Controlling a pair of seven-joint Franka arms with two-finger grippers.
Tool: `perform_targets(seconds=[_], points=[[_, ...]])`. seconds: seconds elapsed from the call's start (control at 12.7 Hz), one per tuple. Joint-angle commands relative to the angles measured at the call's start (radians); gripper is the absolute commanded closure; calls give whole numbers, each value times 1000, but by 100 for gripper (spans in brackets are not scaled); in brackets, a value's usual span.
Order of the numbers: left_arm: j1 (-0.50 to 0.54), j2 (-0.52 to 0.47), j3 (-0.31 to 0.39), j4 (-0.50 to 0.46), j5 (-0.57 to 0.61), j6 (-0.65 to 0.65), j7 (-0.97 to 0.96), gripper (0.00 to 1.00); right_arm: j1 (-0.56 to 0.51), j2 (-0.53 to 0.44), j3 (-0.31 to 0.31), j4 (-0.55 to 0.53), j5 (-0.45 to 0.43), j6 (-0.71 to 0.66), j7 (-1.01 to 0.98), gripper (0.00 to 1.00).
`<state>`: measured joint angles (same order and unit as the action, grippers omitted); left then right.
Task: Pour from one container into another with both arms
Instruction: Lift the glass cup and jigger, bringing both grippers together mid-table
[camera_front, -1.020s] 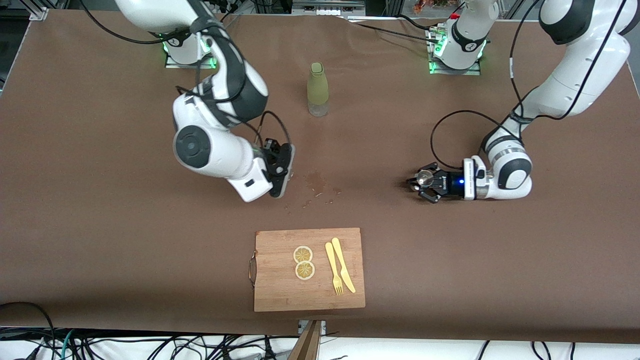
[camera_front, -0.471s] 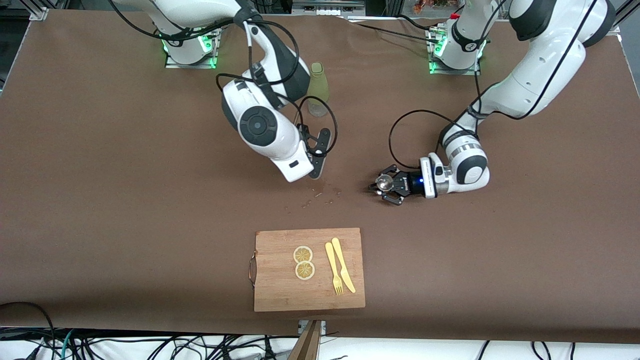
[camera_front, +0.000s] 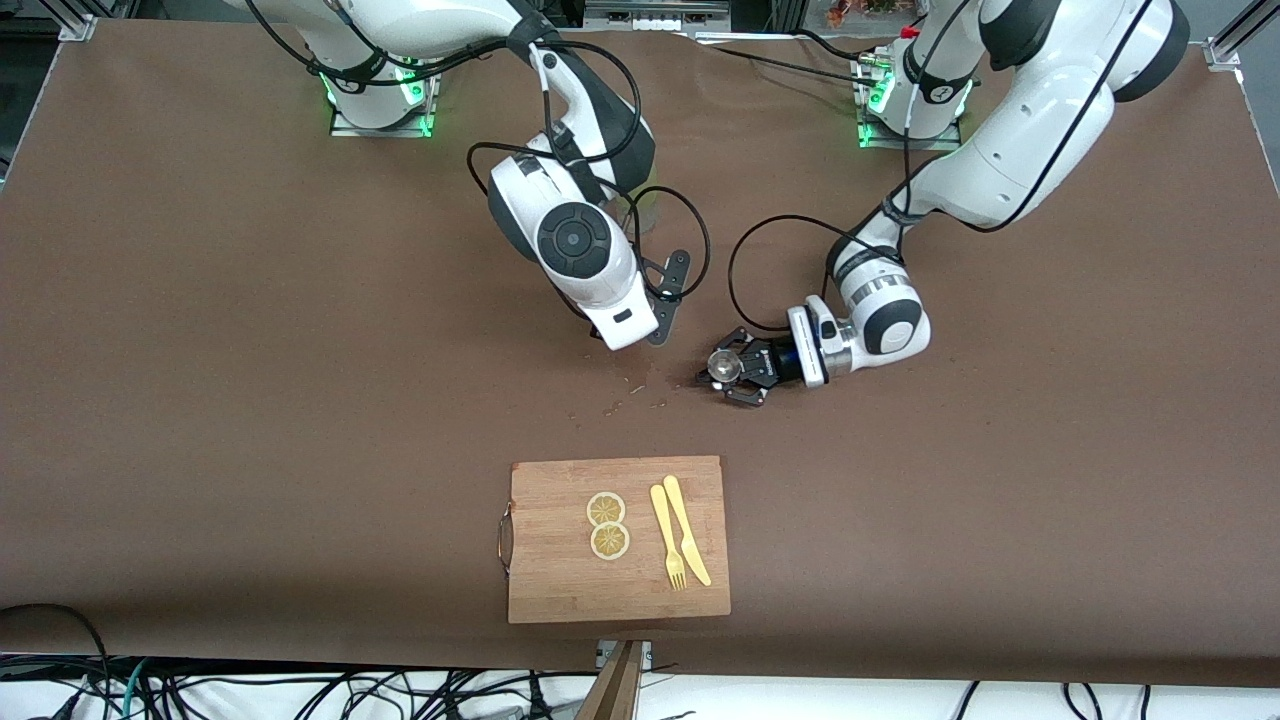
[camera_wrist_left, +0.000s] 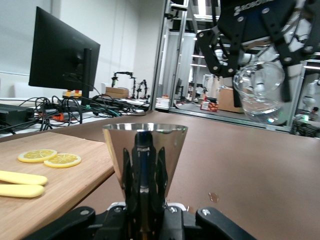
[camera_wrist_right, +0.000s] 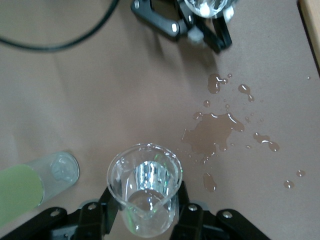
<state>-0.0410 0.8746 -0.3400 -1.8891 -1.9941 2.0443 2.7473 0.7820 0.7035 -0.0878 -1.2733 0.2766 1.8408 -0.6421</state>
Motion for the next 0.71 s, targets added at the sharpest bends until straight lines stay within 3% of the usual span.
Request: perform_targets(seconds=[0.0, 0.63], points=[[-60, -32, 10, -35, -144, 36, 173, 100, 14, 36, -3, 69, -23, -8, 30, 85], [-149, -28, 9, -33, -341, 57, 285, 100, 51, 51, 34, 65, -134, -17, 177, 85]])
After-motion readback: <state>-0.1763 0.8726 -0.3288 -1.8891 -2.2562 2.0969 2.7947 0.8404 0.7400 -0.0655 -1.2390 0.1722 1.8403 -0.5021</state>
